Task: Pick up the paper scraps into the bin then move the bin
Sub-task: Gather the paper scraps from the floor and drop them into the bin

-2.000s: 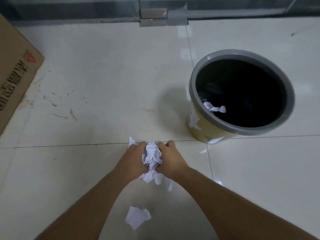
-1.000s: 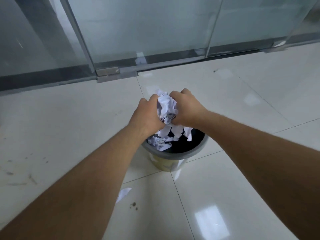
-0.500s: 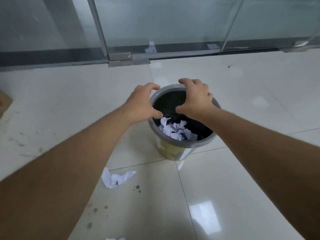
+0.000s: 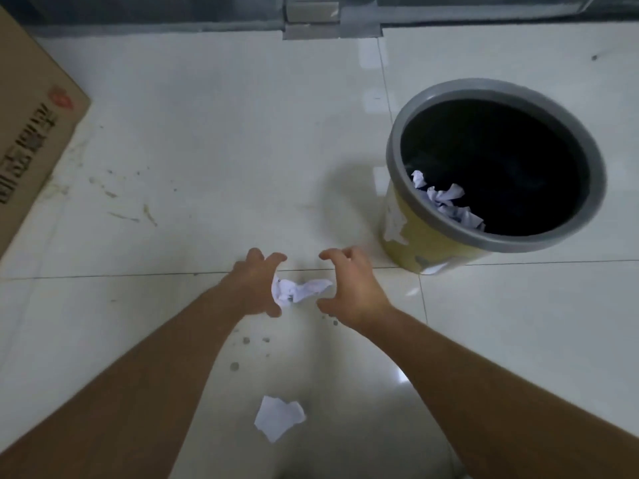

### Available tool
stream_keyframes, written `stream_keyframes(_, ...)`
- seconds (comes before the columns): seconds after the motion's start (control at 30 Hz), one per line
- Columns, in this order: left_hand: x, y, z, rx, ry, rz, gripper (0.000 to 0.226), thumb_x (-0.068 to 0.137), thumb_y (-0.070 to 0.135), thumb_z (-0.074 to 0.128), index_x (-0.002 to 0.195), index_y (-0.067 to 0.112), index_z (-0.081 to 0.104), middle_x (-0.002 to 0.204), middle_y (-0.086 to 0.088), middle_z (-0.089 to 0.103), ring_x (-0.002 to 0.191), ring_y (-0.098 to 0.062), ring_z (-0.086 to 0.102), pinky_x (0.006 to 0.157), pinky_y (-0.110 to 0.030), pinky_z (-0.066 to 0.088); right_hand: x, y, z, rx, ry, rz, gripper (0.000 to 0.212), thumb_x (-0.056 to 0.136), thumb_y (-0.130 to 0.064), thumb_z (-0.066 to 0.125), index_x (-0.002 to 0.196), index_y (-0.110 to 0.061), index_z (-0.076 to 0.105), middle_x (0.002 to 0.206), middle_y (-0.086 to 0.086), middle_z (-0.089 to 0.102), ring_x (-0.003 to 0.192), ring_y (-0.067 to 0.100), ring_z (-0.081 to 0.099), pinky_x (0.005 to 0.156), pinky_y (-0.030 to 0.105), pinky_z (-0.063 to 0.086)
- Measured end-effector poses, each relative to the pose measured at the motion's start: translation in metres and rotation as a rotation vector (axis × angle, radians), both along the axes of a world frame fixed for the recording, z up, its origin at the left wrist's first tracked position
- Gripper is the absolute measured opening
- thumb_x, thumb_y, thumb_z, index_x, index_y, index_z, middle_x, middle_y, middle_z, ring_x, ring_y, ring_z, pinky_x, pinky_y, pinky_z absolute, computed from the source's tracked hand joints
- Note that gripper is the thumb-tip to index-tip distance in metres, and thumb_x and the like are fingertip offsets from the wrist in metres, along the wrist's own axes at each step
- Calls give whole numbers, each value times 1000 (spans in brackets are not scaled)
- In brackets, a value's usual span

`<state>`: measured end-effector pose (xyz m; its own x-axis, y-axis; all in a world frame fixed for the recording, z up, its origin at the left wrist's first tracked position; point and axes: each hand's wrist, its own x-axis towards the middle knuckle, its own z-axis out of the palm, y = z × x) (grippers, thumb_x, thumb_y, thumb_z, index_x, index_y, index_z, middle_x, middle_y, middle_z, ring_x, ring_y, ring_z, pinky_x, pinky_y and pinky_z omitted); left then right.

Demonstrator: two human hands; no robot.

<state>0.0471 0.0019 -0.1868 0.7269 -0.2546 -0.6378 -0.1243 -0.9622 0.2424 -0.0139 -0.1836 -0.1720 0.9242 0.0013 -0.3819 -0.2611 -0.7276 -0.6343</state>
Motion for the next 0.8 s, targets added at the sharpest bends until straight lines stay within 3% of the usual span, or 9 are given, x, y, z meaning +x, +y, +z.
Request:
stream_keyframes(0.17, -12, 10, -35, -61, 44, 80, 106, 60, 23, 89, 148, 24, 29, 134, -16, 29, 106, -35, 58, 87, -41, 54, 3, 4, -46, -80, 180, -17, 82, 68, -10, 77, 139, -24, 38, 132, 9, 32, 116, 29, 48, 86, 43, 56)
stream_keyframes(0.27, -12, 5, -45, -98, 60, 87, 87, 64, 17, 85, 139, 20, 40, 125, -15, 38, 101, -31, 59, 78, -34, 53, 12, 14, -62, -21, 237, -61, 84, 70, -8, 76, 142, -22, 36, 135, 12, 32, 116, 32, 51, 95, 40, 51)
stream_keyframes(0.37, -15, -17, -48, -101, 73, 167, 26, 69, 11, 77, 87, 13, 59, 83, -8, 56, 81, -30, 67, 60, -32, 51, 13, 29, -76, -28, 292, -15, 65, 73, -12, 74, 133, -16, 48, 132, 14, 40, 110, 30, 57, 94, 28, 46)
stream_keyframes(0.43, -21, -31, -49, -118, 147, 235, 18, 71, 2, 70, 70, 9, 54, 72, -16, 67, 74, -32, 73, 52, -30, 54, 10, 38, -80, -10, 296, -15, 34, 75, -14, 71, 108, -13, 63, 113, 13, 58, 89, 27, 61, 79, 26, 46)
stream_keyframes(0.5, -24, -35, -49, -188, 174, 276, 18, 68, -5, 66, 76, 7, 56, 83, -19, 74, 76, -32, 73, 59, -34, 59, 10, 41, -79, 25, 291, -74, 13, 74, -13, 68, 84, -6, 65, 87, 11, 67, 74, 25, 60, 68, 30, 49)
stream_keyframes(0.53, -23, -35, -45, -193, 163, 277, 18, 67, -5, 65, 77, 7, 57, 84, -17, 75, 78, -31, 73, 58, -33, 56, 12, 40, -77, 27, 274, -86, 14, 74, -13, 67, 83, -3, 66, 84, 12, 68, 74, 27, 62, 68, 32, 51)
stream_keyframes(0.67, -8, -37, -17, -285, 83, 265, 12, 70, 1, 68, 63, 6, 59, 80, -18, 75, 77, -33, 73, 70, -37, 55, 27, 33, -55, 15, 159, -65, 14, 75, -14, 66, 85, -5, 68, 90, 14, 70, 81, 29, 66, 68, 32, 52)
stream_keyframes(0.8, 7, -33, 31, -385, -74, 309, 21, 70, 15, 67, 73, -5, 61, 81, -20, 73, 78, -35, 71, 75, -41, 55, 51, 30, -12, 32, 23, -29, 14, 75, -15, 68, 88, -10, 66, 95, 15, 67, 85, 30, 64, 65, 24, 41)
